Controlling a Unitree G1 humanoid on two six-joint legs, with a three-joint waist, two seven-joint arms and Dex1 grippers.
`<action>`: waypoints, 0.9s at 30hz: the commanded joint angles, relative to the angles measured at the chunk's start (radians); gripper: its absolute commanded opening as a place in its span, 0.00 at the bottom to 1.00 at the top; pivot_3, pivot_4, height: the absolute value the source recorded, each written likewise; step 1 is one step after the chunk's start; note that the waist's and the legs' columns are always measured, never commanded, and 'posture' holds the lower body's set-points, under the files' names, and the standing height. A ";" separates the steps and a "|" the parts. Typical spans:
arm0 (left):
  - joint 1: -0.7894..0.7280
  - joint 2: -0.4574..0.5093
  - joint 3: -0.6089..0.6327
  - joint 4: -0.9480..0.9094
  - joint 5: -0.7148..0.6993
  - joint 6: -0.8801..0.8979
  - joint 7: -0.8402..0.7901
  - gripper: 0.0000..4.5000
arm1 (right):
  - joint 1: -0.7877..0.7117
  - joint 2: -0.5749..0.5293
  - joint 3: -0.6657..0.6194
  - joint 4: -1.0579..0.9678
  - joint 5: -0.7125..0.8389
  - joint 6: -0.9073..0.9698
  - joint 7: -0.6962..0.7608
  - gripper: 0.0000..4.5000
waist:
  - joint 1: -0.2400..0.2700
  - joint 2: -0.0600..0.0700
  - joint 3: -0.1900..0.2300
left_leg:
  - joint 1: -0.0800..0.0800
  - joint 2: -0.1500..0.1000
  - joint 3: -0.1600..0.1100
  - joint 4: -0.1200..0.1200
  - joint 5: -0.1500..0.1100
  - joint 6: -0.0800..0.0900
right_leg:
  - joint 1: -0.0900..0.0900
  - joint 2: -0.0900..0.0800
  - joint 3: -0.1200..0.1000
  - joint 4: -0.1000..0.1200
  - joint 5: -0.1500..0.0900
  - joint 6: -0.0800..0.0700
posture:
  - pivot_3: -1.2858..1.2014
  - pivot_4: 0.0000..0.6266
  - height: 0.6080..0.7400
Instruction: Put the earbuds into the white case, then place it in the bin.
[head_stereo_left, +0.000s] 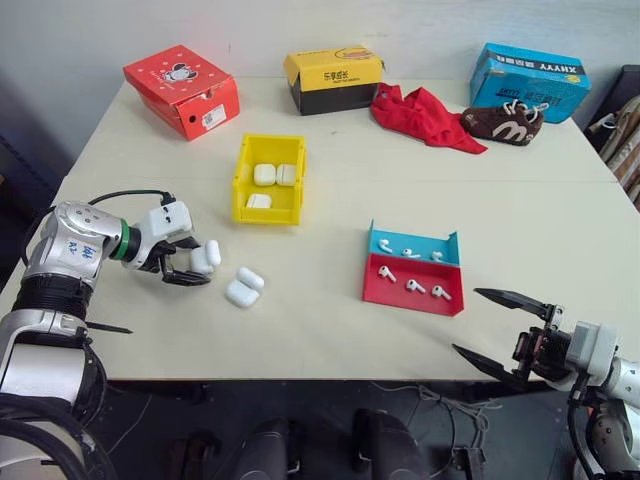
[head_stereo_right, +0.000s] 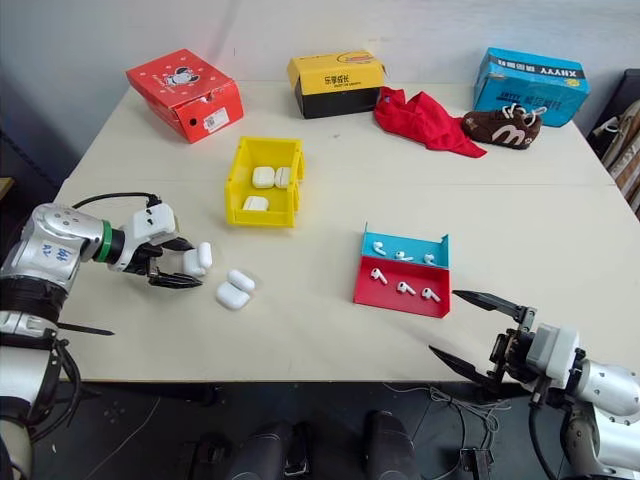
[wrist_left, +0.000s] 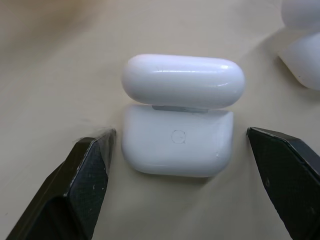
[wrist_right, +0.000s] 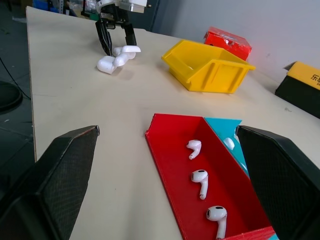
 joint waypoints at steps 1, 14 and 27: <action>-0.014 -0.004 0.005 0.011 0.016 0.001 0.001 0.99 | 0.002 -0.001 -0.026 -0.007 0.026 -0.022 0.010 1.00 | 0.000 0.000 0.000 | 0.000 0.000 0.000 0.000 0.000 0.000 | 0.000 0.000 0.000 0.000 0.000 0.000 | 0.52 0.24 1.00; 0.007 -0.006 0.108 0.028 -0.064 -0.103 0.001 0.62 | 0.003 -0.007 -0.029 -0.029 0.018 -0.010 -0.009 1.00 | 0.000 0.000 0.000 | 0.000 0.000 0.000 0.000 0.000 0.000 | 0.000 -0.001 0.005 0.000 0.000 0.000 | 0.52 0.24 1.00; 0.516 -0.207 0.378 -0.943 -0.780 0.151 -0.046 0.62 | 0.386 -0.199 -0.378 -0.098 -0.155 0.312 -0.262 1.00 | 0.011 -0.001 -0.001 | 0.000 -0.001 -0.003 0.000 -0.006 -0.003 | 0.004 -0.002 0.008 -0.010 0.001 0.001 | 0.52 0.24 1.00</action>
